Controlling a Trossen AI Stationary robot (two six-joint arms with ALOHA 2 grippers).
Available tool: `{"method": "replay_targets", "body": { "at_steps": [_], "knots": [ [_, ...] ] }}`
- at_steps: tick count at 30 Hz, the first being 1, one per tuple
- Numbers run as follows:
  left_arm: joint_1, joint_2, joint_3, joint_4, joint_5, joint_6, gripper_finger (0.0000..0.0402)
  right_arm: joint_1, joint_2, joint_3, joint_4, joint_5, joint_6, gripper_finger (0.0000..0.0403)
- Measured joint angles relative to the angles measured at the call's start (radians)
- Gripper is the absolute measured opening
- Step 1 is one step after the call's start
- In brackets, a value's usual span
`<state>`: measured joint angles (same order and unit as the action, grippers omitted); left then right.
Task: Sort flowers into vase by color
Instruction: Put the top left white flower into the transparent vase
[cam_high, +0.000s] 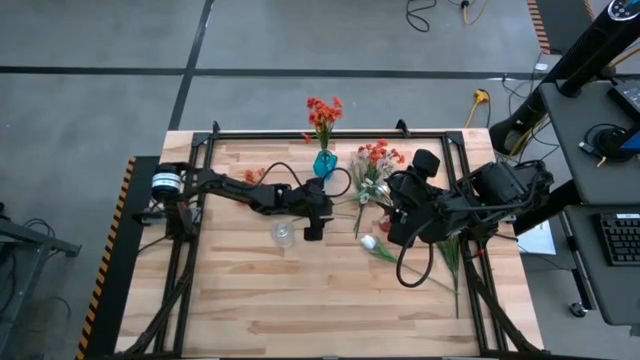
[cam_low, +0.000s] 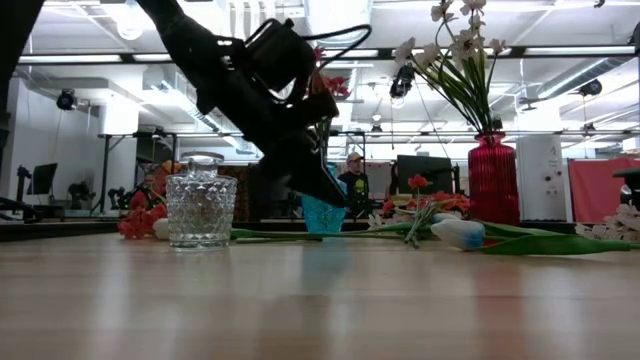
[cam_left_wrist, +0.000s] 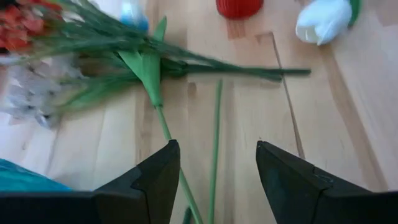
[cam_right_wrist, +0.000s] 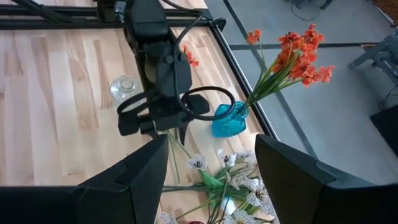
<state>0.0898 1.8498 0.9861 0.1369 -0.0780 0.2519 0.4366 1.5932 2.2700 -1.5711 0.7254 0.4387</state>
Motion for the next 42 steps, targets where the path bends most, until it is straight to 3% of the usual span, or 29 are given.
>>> {"method": "replay_targets", "body": {
  "at_steps": [21, 34, 42],
  "knots": [
    [0.004, 0.088, -0.001, 0.049, 0.000, 0.000, 0.0157, 0.000, 0.000, 0.000, 0.000, 0.000, 0.007, 0.0233],
    [0.007, 0.089, -0.001, 0.025, 0.000, -0.006, 0.0078, 0.000, 0.000, 0.000, 0.000, 0.000, 0.007, 0.0233],
    [0.012, 0.089, -0.001, 0.027, -0.028, -0.026, 0.0071, 0.000, 0.000, 0.000, 0.000, -0.006, 0.007, 0.0233]
  ]
}}
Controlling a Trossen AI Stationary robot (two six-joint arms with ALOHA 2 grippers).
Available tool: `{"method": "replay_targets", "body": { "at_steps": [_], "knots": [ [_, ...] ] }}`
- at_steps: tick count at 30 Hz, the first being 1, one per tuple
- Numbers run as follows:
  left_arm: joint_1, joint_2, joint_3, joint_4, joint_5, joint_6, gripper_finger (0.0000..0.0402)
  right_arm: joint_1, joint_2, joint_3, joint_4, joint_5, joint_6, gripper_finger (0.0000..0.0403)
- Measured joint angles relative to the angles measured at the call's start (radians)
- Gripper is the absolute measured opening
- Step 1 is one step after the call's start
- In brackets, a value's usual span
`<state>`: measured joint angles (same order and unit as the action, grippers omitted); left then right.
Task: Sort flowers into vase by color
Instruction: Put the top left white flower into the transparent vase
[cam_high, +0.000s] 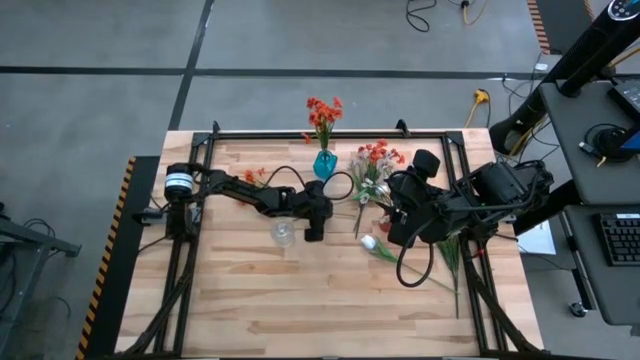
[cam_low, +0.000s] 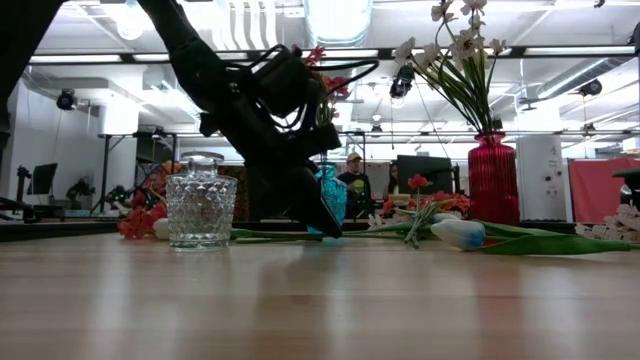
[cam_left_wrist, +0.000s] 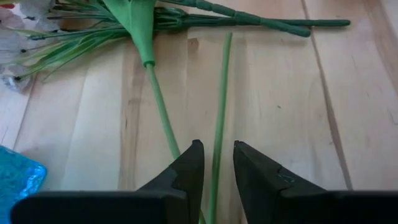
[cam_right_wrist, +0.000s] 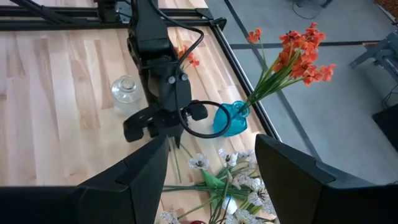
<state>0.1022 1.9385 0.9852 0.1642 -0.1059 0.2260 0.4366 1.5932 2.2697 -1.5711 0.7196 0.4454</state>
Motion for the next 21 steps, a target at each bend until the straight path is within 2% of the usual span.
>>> {"method": "replay_targets", "body": {
  "at_steps": [16, 21],
  "knots": [
    [0.004, 0.055, 0.005, 0.045, 0.000, -0.002, 0.0070, 0.004, 0.000, 0.000, 0.000, -0.021, 0.000, 0.0233],
    [0.004, 0.056, 0.005, 0.045, 0.004, 0.000, 0.0038, 0.004, 0.000, 0.000, 0.000, -0.021, 0.000, 0.0233]
  ]
}}
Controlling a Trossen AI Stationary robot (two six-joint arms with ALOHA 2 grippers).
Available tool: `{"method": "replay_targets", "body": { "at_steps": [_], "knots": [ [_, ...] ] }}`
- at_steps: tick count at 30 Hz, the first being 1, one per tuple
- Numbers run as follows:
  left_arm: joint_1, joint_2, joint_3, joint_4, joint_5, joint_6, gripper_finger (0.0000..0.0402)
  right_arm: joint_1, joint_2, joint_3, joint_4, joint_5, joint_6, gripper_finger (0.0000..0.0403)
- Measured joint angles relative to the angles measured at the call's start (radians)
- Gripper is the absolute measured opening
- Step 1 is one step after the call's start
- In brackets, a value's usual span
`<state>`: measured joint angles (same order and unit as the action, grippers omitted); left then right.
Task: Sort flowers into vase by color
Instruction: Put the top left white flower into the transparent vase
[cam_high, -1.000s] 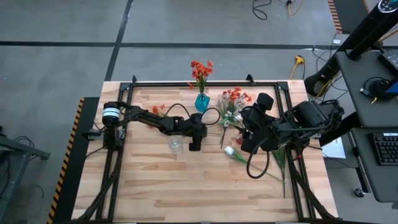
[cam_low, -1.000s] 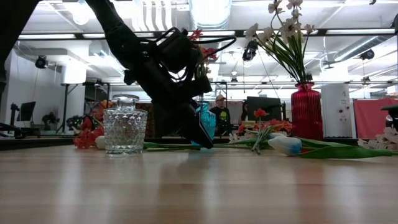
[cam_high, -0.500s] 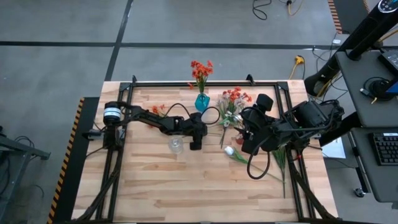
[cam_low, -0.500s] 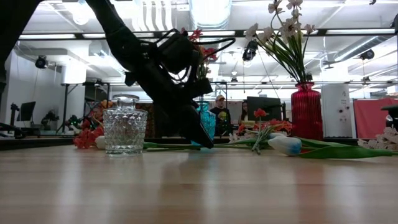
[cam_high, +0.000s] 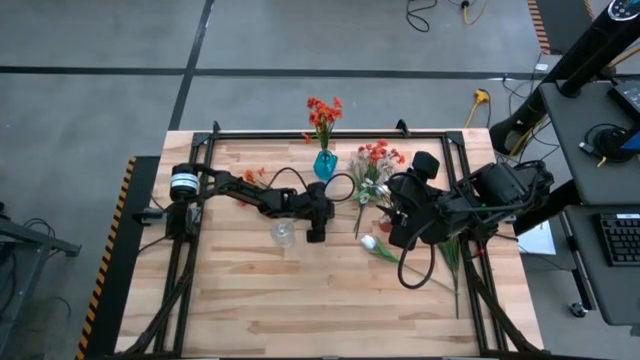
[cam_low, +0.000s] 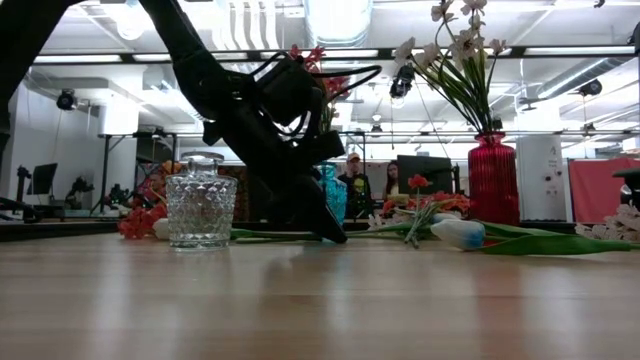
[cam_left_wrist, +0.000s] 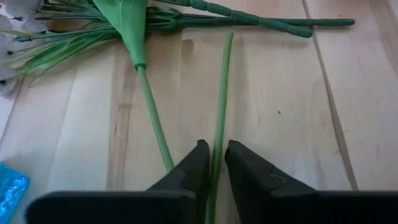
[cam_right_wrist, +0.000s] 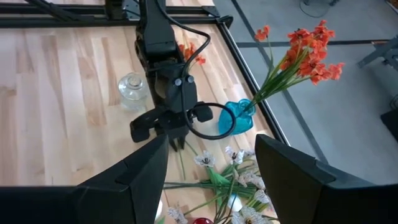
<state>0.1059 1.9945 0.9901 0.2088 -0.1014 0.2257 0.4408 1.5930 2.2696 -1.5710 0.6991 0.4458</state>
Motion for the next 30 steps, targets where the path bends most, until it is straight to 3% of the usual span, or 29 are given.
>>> {"method": "replay_targets", "body": {
  "at_steps": [4, 12, 30],
  "knots": [
    [0.001, 0.000, 0.000, -0.002, 0.003, 0.001, 0.0005, 0.000, 0.000, 0.000, 0.000, 0.000, 0.000, 0.0233],
    [0.002, -0.026, -0.003, -0.021, -0.004, 0.017, 0.0001, 0.000, 0.000, 0.000, 0.000, 0.000, 0.000, 0.0233],
    [-0.004, -0.259, -0.005, -0.205, -0.021, 0.050, 0.0000, 0.018, 0.000, 0.000, 0.000, 0.001, 0.007, 0.0233]
  ]
}}
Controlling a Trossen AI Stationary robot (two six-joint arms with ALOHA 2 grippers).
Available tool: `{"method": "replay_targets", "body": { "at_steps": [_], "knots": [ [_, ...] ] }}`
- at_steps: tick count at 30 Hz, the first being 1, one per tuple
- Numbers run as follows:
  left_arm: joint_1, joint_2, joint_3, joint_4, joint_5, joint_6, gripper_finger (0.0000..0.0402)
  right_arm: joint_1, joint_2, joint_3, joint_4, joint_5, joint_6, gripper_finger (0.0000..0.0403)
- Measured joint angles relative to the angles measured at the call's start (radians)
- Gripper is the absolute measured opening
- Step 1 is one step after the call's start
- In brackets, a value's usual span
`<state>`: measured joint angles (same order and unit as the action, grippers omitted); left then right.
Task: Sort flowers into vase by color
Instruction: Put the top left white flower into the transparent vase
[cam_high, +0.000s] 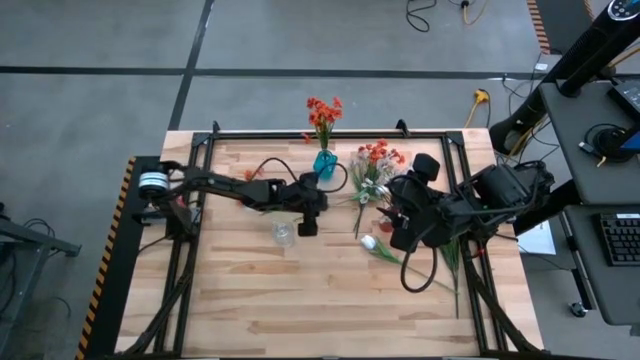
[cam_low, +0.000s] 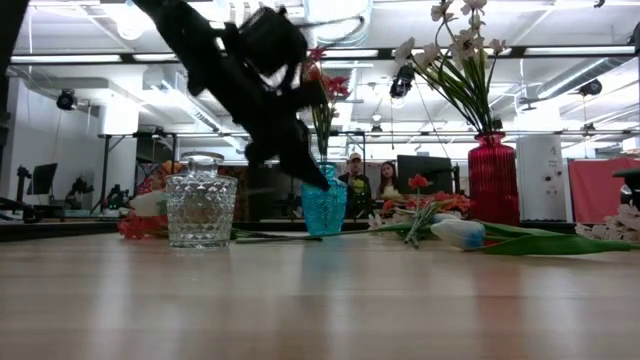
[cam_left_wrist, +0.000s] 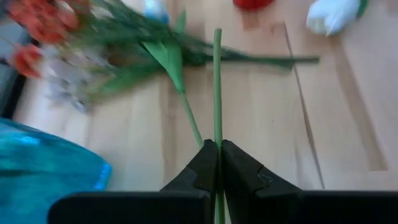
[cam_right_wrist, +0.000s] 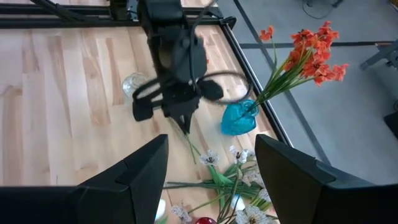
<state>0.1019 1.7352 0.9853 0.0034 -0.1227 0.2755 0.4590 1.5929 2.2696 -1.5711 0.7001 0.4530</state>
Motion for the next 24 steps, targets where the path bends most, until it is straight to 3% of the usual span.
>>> {"method": "replay_targets", "body": {
  "at_steps": [7, 13, 18, 24],
  "knots": [
    [-0.010, -0.184, 0.001, -0.124, -0.060, 0.030, 0.0000, 0.030, 0.000, 0.000, 0.000, 0.041, -0.003, 0.0233],
    [-0.058, -0.389, 0.001, -0.197, -0.081, 0.031, 0.0000, 0.087, -0.001, -0.012, 0.001, 0.187, -0.047, 0.0233],
    [-0.164, -0.513, 0.001, -0.086, -0.082, 0.013, 0.0000, 0.111, -0.002, -0.081, 0.001, 0.273, -0.061, 0.0233],
    [-0.341, -0.533, 0.001, 0.103, -0.104, 0.082, 0.0000, 0.111, -0.015, -0.229, 0.014, 0.367, -0.051, 0.0233]
  ]
}}
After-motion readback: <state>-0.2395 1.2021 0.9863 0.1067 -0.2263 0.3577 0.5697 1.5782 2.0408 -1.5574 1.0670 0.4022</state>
